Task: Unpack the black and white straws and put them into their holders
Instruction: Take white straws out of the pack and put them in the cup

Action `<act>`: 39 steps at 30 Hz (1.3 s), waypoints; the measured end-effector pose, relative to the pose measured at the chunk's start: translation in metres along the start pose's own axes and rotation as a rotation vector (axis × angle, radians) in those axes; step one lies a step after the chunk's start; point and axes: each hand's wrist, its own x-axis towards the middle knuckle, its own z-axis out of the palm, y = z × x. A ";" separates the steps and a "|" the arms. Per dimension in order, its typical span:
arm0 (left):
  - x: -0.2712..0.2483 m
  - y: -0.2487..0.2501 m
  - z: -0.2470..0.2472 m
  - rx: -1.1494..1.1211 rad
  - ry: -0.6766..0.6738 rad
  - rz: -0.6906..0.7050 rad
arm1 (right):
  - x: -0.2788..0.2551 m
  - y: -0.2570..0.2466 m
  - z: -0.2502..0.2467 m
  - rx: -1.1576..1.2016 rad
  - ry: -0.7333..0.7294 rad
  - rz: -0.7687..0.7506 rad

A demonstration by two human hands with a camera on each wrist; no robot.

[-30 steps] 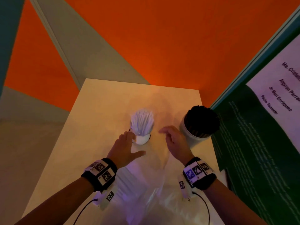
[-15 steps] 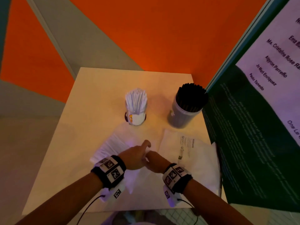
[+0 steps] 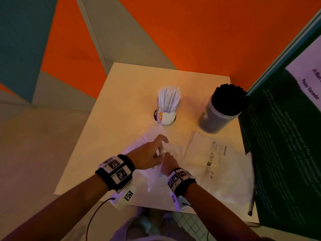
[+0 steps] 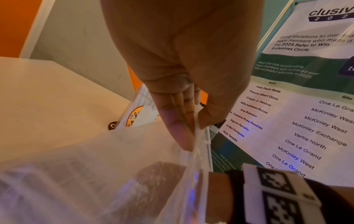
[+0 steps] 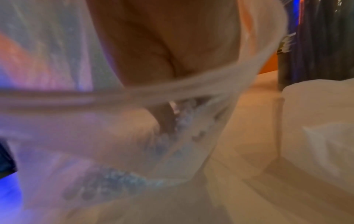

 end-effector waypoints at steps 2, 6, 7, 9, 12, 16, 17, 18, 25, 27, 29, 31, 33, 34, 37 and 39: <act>-0.001 -0.004 0.002 0.010 0.005 0.008 | -0.001 -0.003 0.000 0.008 0.022 0.004; 0.002 -0.010 0.005 0.018 0.015 0.012 | -0.004 -0.003 -0.009 0.021 0.053 -0.005; 0.004 -0.011 0.005 0.025 0.013 0.012 | -0.005 -0.003 -0.011 0.028 0.046 -0.007; 0.008 -0.014 0.007 0.047 0.006 0.017 | -0.008 -0.003 -0.017 0.042 0.026 -0.024; 0.015 -0.016 0.009 0.069 -0.004 0.022 | -0.019 0.003 -0.033 0.013 -0.042 -0.111; 0.023 -0.016 0.012 0.069 -0.040 0.023 | -0.047 0.035 -0.075 -0.146 -0.203 -0.166; 0.025 -0.015 0.012 0.084 -0.057 0.023 | -0.054 0.046 -0.089 -0.204 -0.229 -0.152; 0.028 -0.014 0.012 0.119 -0.073 0.022 | -0.062 0.055 -0.105 -0.273 -0.243 -0.138; 0.045 0.004 0.009 0.418 -0.078 0.011 | -0.121 0.094 -0.217 -0.601 -0.225 -0.012; 0.049 0.015 0.008 0.460 0.035 0.129 | -0.132 0.092 -0.235 -0.611 -0.177 0.010; 0.054 0.028 0.005 0.483 0.162 0.277 | -0.136 0.083 -0.243 -0.613 -0.149 -0.007; 0.059 0.038 0.001 0.527 0.229 0.388 | -0.132 0.070 -0.243 -0.591 -0.141 -0.066; 0.063 0.042 -0.003 0.583 0.215 0.395 | -0.124 0.055 -0.236 -0.507 -0.147 -0.153; 0.064 0.042 -0.005 0.592 0.190 0.358 | -0.120 0.048 -0.232 -0.453 -0.143 -0.192; 0.063 0.031 -0.015 0.611 0.216 0.221 | -0.105 0.035 -0.222 -0.325 -0.111 -0.290; 0.060 0.022 -0.026 0.692 0.248 0.159 | -0.094 0.030 -0.218 -0.135 -0.089 -0.349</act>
